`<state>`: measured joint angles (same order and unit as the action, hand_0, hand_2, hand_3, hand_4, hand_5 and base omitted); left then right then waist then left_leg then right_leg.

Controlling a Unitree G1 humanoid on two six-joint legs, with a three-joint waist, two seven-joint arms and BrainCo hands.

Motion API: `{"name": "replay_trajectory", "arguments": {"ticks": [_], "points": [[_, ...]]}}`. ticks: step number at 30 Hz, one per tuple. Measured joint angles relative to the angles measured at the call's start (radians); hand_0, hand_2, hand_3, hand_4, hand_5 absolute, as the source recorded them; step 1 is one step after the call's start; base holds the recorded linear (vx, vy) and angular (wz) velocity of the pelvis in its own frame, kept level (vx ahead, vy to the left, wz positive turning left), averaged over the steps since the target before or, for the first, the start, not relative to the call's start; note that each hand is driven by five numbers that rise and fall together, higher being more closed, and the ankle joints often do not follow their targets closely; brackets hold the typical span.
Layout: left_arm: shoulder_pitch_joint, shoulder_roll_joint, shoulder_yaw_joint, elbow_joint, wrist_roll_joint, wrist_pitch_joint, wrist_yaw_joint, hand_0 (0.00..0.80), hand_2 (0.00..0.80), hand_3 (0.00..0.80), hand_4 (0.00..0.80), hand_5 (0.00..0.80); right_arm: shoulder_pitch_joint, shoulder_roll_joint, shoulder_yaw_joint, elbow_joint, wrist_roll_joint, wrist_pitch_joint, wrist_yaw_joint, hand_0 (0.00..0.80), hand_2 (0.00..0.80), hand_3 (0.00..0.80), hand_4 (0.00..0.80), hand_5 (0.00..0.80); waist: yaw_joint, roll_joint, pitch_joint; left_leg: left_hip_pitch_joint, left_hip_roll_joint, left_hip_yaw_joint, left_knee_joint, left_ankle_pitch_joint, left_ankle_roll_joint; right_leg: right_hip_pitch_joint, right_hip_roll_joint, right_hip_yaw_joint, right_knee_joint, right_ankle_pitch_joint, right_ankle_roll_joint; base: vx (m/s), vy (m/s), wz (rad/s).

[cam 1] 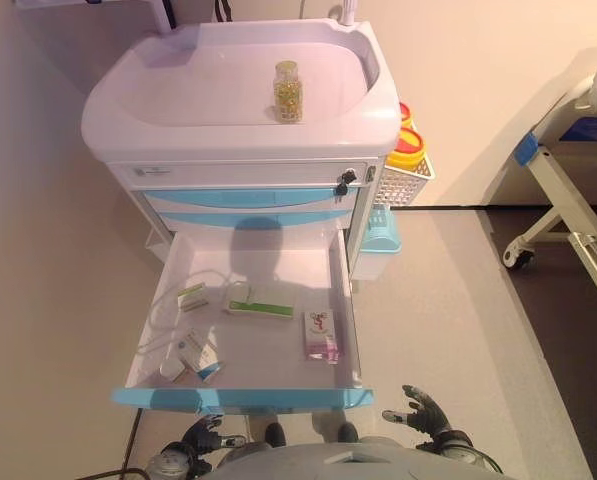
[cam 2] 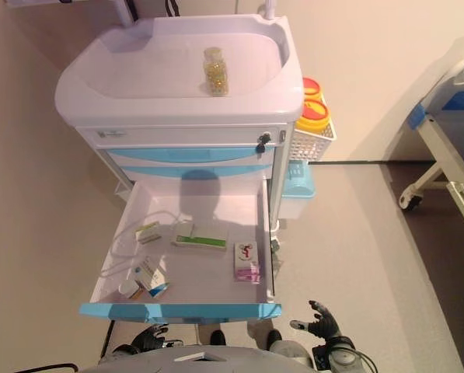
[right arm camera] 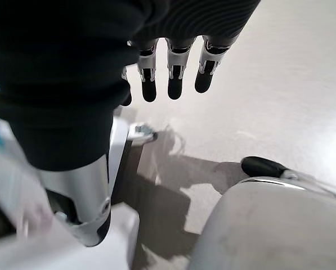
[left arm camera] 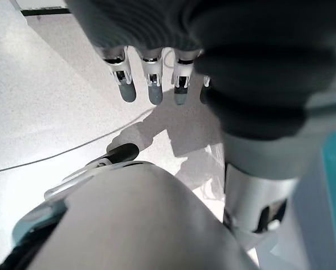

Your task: Open the drawer and pick up the medicine

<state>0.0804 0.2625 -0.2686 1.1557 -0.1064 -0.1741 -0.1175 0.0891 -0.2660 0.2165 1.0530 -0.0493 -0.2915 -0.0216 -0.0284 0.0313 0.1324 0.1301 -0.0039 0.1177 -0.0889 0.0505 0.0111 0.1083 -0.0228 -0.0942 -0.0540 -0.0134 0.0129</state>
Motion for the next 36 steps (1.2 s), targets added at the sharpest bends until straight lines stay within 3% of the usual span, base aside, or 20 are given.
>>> {"name": "replay_trajectory", "arguments": {"ticks": [10, 15, 21, 25, 28, 36], "points": [[-0.014, 0.005, -0.008, -0.047, -0.022, -0.035, -0.002, 0.0, 0.0, 0.0, 0.0, 0.0, -0.032, -0.053, 0.042, -0.02, -0.049, -0.036, 0.018, 0.0, 0.0, 0.0, 0.0, 0.0, 0.007, 0.025, 0.034, -0.054, 0.0, -0.008, 0.001, 0.01, 0.001, -0.064, -0.001, -0.005, 0.023, 0.0, 0.0, -0.002, -0.003, 0.01], [-0.089, 0.053, -0.024, -0.131, -0.052, -0.054, 0.007, 0.0, 0.0, 0.0, 0.0, 0.0, -0.113, -0.099, 0.076, -0.052, -0.058, -0.041, 0.014, 0.0, 0.0, 0.0, 0.0, 0.0, 0.009, 0.036, 0.141, -0.141, 0.0, -0.019, 0.017, 0.035, 0.004, -0.178, -0.003, -0.001, 0.088, 0.002, -0.004, -0.106, 0.019, -0.05], [-0.179, 0.119, -0.055, -0.283, -0.05, -0.073, 0.07, 0.0, 0.0, 0.0, 0.0, 0.0, -0.205, -0.142, 0.088, -0.137, -0.05, -0.039, 0.009, 0.0, 0.0, 0.0, 0.0, 0.0, 0.014, 0.035, 0.264, -0.241, -0.001, 0.004, 0.055, 0.046, 0.007, -0.315, -0.006, 0.005, 0.182, 0.003, -0.007, -0.05, 0.032, -0.15], [-0.267, 0.199, -0.083, -0.388, -0.049, -0.066, 0.098, 0.0, 0.0, 0.0, 0.0, 0.0, -0.228, -0.17, 0.114, -0.2, -0.05, -0.026, 0.005, 0.0, 0.0, 0.0, 0.0, 0.0, 0.003, 0.028, 0.345, -0.3, -0.01, 0.005, 0.088, 0.048, 0.01, -0.39, -0.014, 0.012, 0.237, 0.001, -0.006, -0.007, 0.062, -0.11], [-0.337, 0.273, -0.089, -0.44, -0.049, -0.054, 0.111, 0.0, 0.0, 0.0, 0.0, 0.0, -0.232, -0.19, 0.115, -0.243, -0.05, 0.001, 0.005, 0.0, 0.0, 0.0, 0.0, 0.0, -0.003, 0.019, 0.386, -0.321, -0.016, 0.026, 0.095, 0.051, 0.015, -0.436, -0.017, 0.041, 0.274, -0.001, -0.005, 0.0, 0.067, -0.2], [-0.615, 0.426, -0.087, -0.406, -0.054, 0.09, 0.108, 0.0, 0.0, 0.0, 0.0, 0.0, -0.24, -0.218, 0.134, -0.313, -0.047, 0.029, -0.007, 0.0, 0.0, 0.0, 0.0, 0.0, -0.053, -0.014, 0.406, -0.389, -0.02, 0.082, 0.136, 0.042, 0.023, -0.524, -0.006, 0.118, 0.299, 0.018, -0.003, 0.001, 0.058, -0.23]]}}
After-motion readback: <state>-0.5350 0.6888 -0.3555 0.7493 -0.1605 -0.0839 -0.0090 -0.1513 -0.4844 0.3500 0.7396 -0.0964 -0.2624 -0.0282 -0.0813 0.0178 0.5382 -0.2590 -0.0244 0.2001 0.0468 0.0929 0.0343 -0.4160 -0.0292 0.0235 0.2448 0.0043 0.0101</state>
